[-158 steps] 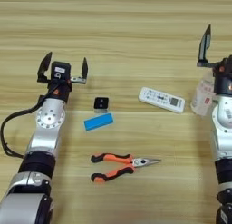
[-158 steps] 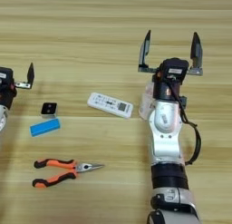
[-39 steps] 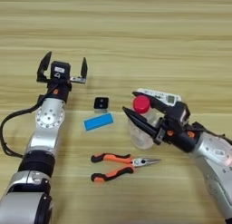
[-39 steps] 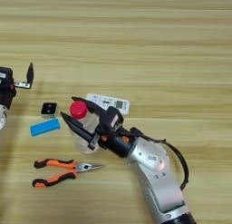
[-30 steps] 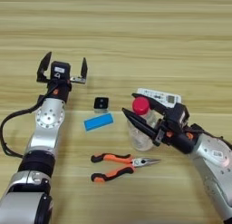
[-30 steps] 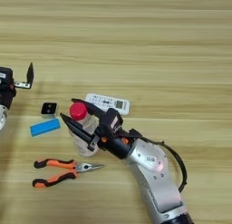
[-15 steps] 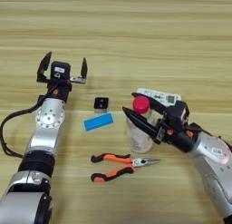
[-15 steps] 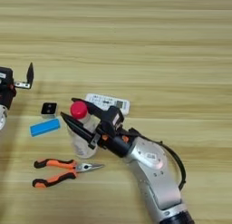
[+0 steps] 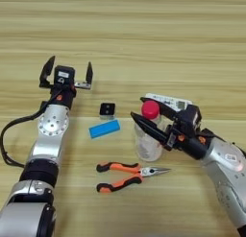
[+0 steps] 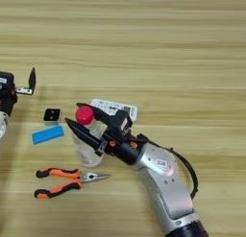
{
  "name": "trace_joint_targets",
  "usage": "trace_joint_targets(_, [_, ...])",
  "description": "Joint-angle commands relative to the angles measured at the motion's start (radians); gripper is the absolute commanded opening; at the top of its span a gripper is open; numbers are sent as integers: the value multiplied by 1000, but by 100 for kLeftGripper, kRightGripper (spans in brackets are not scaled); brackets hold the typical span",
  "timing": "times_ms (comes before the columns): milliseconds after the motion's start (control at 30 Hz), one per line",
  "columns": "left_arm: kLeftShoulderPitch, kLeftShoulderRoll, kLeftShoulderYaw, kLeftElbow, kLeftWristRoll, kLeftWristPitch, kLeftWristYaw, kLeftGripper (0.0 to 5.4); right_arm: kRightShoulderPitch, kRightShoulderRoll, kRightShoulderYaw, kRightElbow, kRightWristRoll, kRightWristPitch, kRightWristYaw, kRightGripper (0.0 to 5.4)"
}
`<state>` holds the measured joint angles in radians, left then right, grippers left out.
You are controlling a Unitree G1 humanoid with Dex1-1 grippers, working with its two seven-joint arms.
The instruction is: Move the objects on the table
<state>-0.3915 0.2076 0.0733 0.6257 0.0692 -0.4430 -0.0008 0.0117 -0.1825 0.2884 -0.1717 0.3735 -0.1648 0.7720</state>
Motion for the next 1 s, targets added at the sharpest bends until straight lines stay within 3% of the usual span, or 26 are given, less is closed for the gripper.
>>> trace_joint_targets(33, [-20, 4, 1, 9, 2, -7, 2, 540, -9, -4, -3, 3, 4, 19, 6, 197])
trace_joint_targets(167, [-19, 4, 1, 10, 1, -9, 2, 540, -9, -6, -3, 2, 5, 22, 8, 197])
trace_joint_targets(467, [-18, 5, 2, 8, 1, -9, 1, 540, -10, -8, -6, 2, 12, 30, 9, 325])
trace_joint_targets(1000, [-18, 7, 2, 11, 1, -11, 0, 540, -16, 3, -27, -7, 39, 34, 8, 496])
